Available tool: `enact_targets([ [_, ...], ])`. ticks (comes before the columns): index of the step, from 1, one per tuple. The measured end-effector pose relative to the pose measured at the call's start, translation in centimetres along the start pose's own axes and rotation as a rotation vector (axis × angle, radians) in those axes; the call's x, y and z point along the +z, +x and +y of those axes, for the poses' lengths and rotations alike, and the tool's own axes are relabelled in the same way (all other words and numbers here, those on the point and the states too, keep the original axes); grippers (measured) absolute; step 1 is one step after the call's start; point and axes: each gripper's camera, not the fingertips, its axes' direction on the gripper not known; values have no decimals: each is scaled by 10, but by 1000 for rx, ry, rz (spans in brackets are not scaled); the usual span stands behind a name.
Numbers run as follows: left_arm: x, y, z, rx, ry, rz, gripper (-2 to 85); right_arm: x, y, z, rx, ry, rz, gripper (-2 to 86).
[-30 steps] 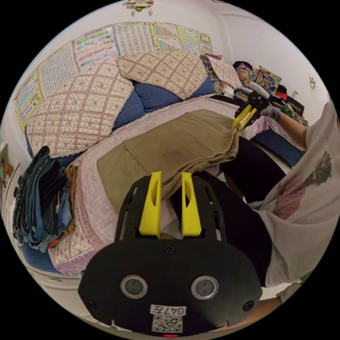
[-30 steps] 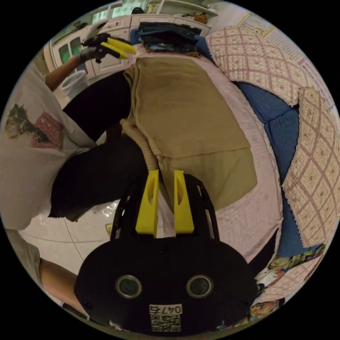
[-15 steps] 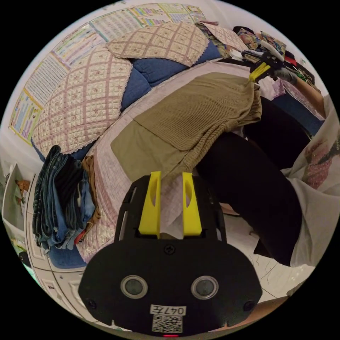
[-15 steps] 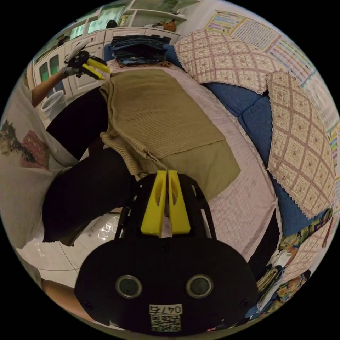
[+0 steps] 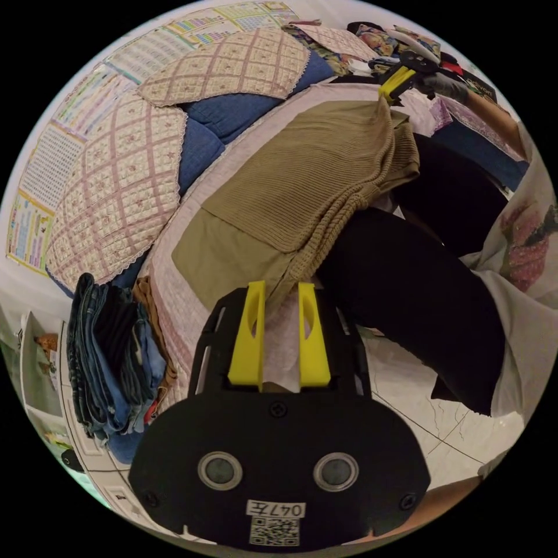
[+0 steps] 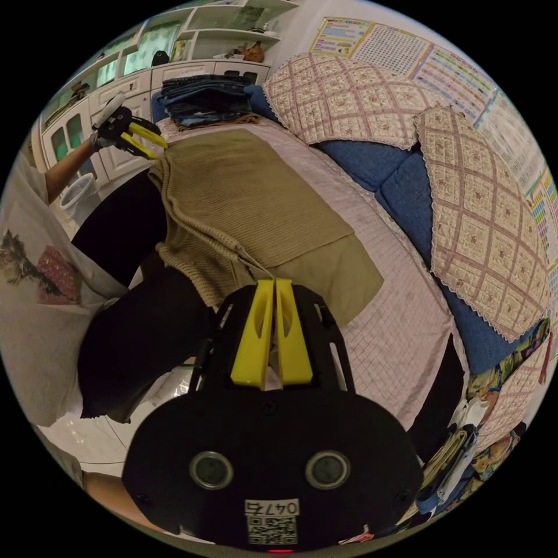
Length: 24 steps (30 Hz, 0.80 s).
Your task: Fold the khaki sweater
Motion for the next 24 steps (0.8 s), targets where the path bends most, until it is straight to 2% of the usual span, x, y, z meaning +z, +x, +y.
enact_targets([
  [11, 20, -21, -37, -9, 30, -5, 76, 22, 34, -5, 59, 35, -38, -11],
  [17, 25, -22, -45, -41, 62, 4, 1, 35, 49, -7, 67, 37, -42, -11],
  [24, 18, -16, -43, -105, 107, -28, -8, 45, 65, -11, 55, 34, -24, -12],
])
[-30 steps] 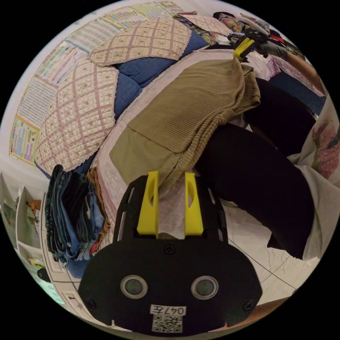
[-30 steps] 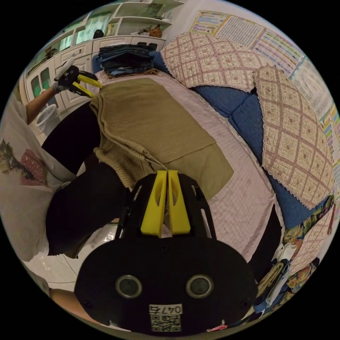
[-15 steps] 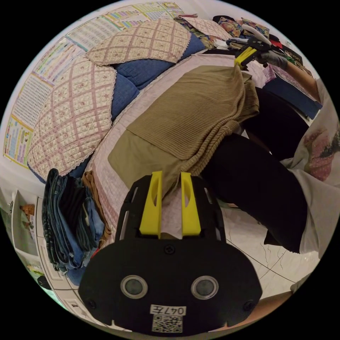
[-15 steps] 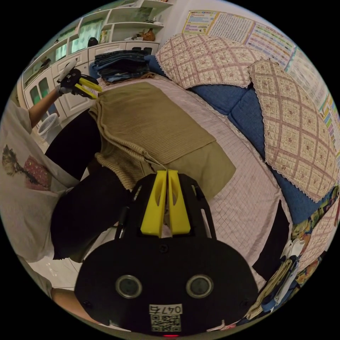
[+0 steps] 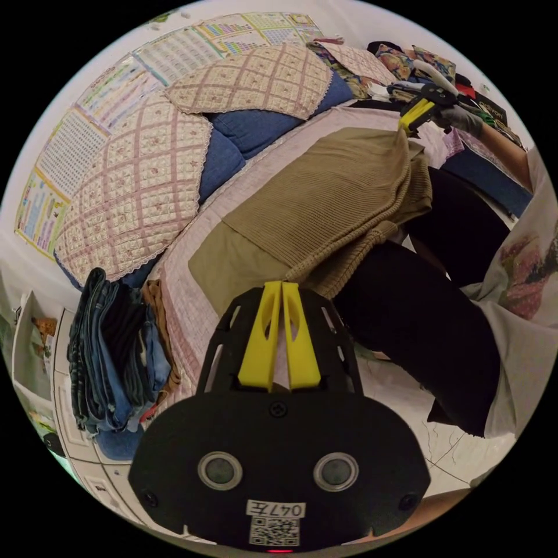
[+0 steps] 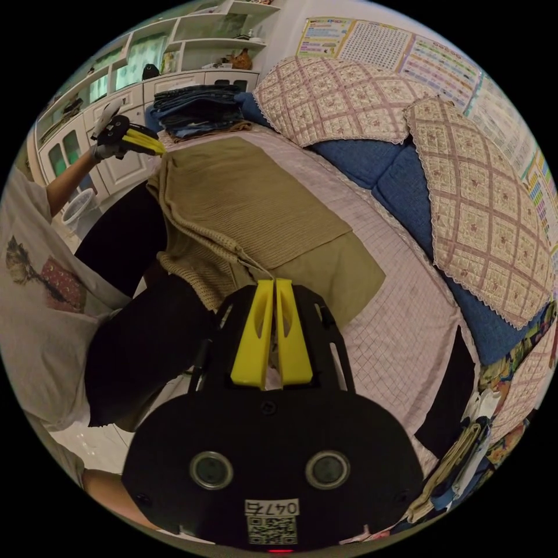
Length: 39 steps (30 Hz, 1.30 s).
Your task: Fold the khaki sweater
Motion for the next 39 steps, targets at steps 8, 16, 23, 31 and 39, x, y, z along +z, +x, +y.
enact_targets([
  [8, -17, 6, 8, -59, 83, 4, -8, 10, 25, 0, 21, 14, 20, -11],
  [16, -30, 26, 13, -151, 184, -55, -8, 18, 54, -3, 64, 52, 75, -11],
  [23, -19, 74, 31, -230, 234, -108, -8, 24, 83, -3, 137, 155, 106, -11],
  [31, 26, 74, -14, -173, 262, -177, -9, 40, 150, -49, 115, 160, 192, -12],
  [39, 185, -40, -171, -244, 180, -280, -9, 98, 300, -141, 177, 181, 261, -13],
])
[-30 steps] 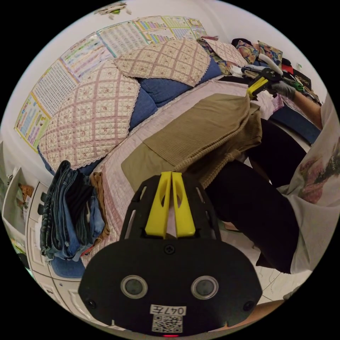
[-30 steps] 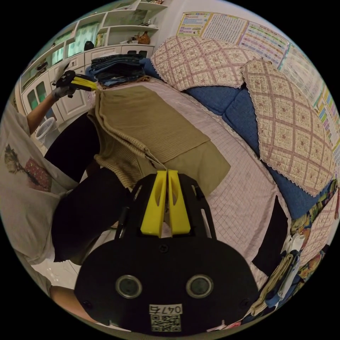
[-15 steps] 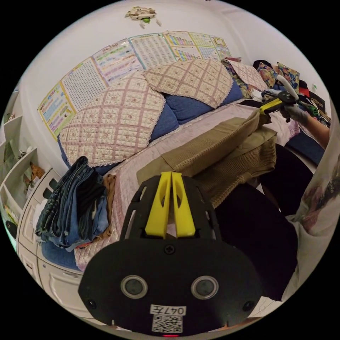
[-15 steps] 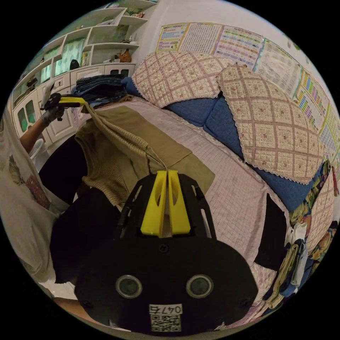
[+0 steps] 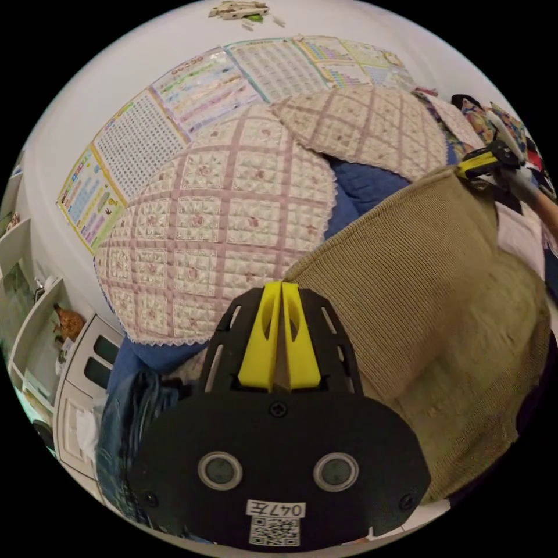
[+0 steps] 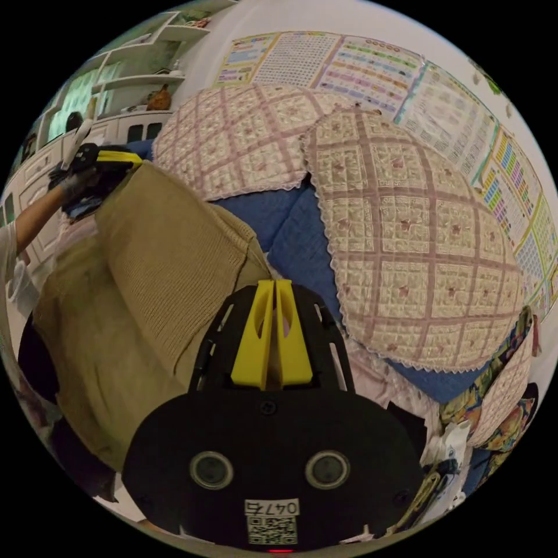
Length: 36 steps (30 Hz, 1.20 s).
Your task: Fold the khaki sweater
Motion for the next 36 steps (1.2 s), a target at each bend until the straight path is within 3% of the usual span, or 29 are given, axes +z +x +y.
enact_targets([
  [8, 144, 88, 8, 13, -63, -246, -8, 148, 43, -16, 85, -138, 118, -12],
  [14, 189, 159, 85, 109, 3, -409, -6, 178, 55, 13, 124, -79, 190, -10],
  [17, 219, 163, 134, 81, -29, -296, 0, 177, 63, 32, 150, -57, 168, 1],
  [21, 221, 80, 187, -212, -99, 77, 59, 173, 83, 53, 202, -117, 16, 44],
  [23, 216, 31, 223, -354, -133, 173, 102, 151, 101, 71, 291, -113, -22, 86],
  [28, 126, -79, 377, -659, -74, 168, 128, 42, 113, 135, 352, 18, 17, 105],
  [32, 12, -37, 547, -603, -161, 350, 115, -57, 79, 246, 386, 33, -147, 93],
  [36, -83, 54, 760, -746, -194, 521, 111, -117, 32, 376, 585, 63, -204, 80],
])
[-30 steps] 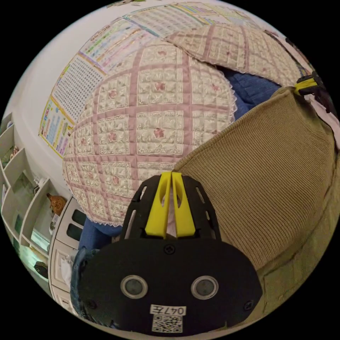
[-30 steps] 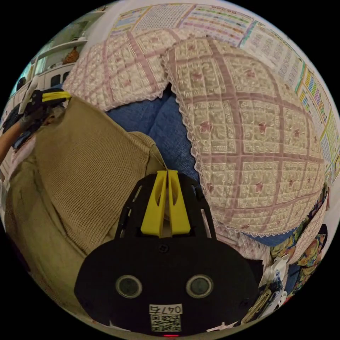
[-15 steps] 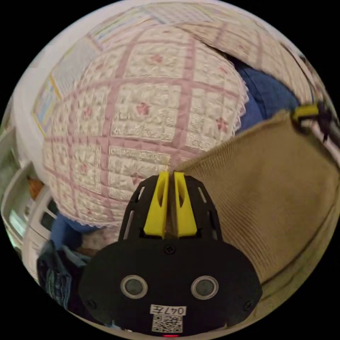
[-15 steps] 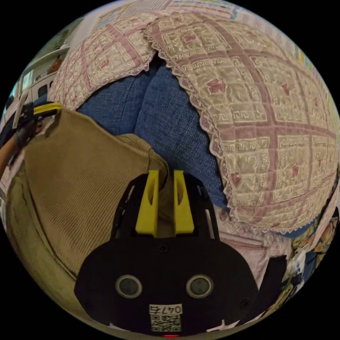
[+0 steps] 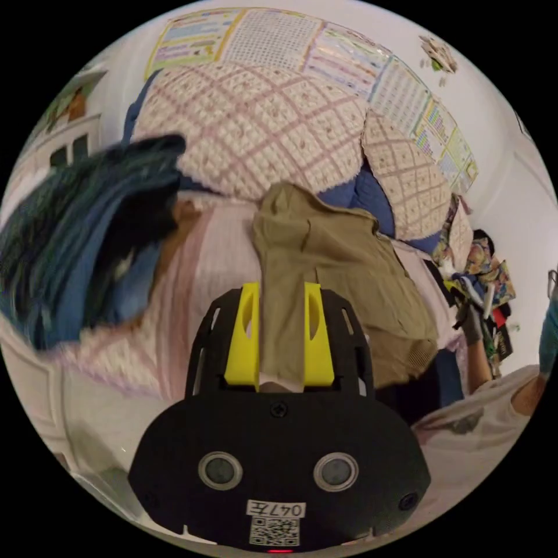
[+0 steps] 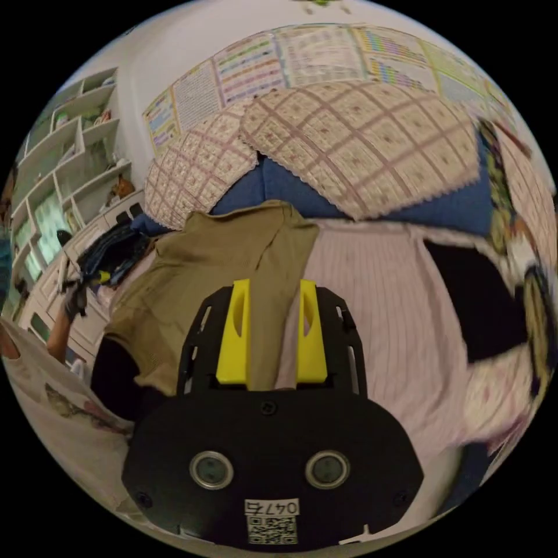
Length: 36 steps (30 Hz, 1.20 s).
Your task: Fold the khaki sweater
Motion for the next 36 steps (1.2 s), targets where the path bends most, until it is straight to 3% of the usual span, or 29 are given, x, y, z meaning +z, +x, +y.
enact_targets([
  [5, 1, -83, 164, -292, -61, 248, 115, -32, 21, 135, 286, -43, -96, 80],
  [11, 36, -141, 190, -455, -36, 562, 132, -36, 30, 169, 440, -9, -268, 103],
  [16, 32, -153, 181, -485, -74, 484, 127, -30, 25, 194, 569, -58, -351, 113],
  [20, 12, -168, 172, -518, -39, 553, 79, -21, 10, 213, 625, -104, -468, 101],
  [24, -25, -175, 147, -505, 10, 629, 32, -15, -7, 212, 594, -88, -629, 4],
  [31, -156, -160, 84, -357, 43, 610, 6, -71, -51, 176, 388, -103, -518, -13],
  [36, -245, -146, 48, -316, -39, 521, 11, -98, -87, 169, 318, -149, -445, -11],
])
